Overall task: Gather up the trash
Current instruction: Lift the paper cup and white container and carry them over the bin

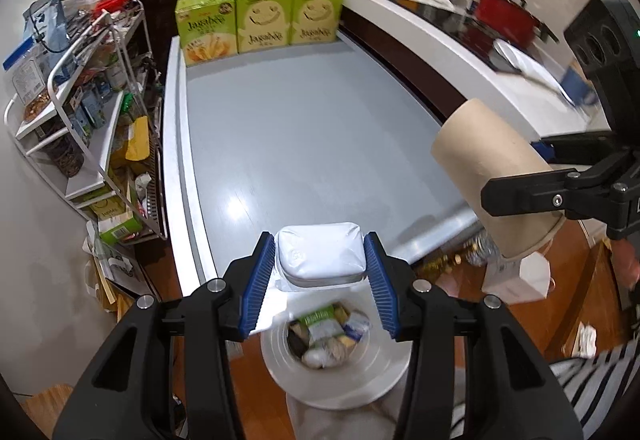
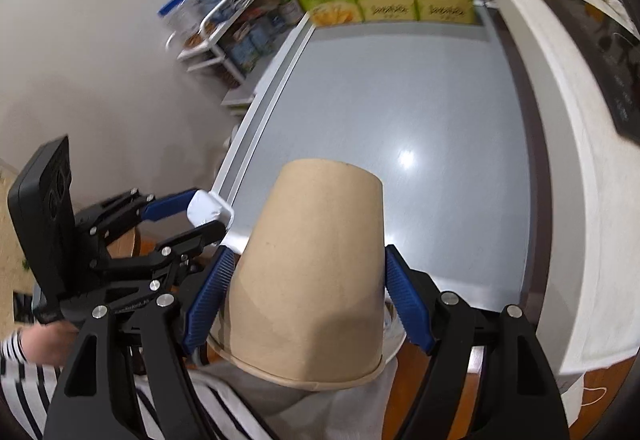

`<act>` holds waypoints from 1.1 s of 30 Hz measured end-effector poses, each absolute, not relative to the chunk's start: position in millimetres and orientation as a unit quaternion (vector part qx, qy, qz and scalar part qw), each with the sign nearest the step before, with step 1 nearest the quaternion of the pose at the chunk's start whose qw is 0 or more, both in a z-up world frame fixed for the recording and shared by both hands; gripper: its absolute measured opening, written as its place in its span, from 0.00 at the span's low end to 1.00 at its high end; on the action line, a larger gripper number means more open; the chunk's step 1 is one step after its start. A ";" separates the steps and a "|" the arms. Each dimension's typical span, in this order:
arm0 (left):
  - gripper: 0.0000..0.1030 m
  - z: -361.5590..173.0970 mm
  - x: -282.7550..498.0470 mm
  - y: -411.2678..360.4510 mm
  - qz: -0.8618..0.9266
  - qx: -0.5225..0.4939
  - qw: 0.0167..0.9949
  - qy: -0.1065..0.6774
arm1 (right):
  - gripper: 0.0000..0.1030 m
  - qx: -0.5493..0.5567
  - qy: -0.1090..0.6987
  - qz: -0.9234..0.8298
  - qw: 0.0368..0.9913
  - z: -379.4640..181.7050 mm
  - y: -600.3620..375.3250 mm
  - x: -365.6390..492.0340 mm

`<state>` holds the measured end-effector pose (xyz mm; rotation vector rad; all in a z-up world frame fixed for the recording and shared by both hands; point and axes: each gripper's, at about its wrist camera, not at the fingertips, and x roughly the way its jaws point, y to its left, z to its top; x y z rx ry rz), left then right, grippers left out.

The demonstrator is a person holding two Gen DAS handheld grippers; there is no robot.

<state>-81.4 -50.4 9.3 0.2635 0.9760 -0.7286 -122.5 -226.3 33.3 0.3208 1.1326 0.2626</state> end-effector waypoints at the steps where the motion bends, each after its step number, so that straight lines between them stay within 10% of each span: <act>1: 0.46 7.5 -85.1 -49.5 -0.344 0.126 0.808 0.461 | 0.72 0.151 0.536 0.127 0.821 31.9 -224.8 -125.2; 33: 0.46 -131.1 -138.3 -47.6 -0.357 0.218 0.679 0.603 | 0.72 0.055 0.692 0.121 0.709 -116.3 -171.1 -158.0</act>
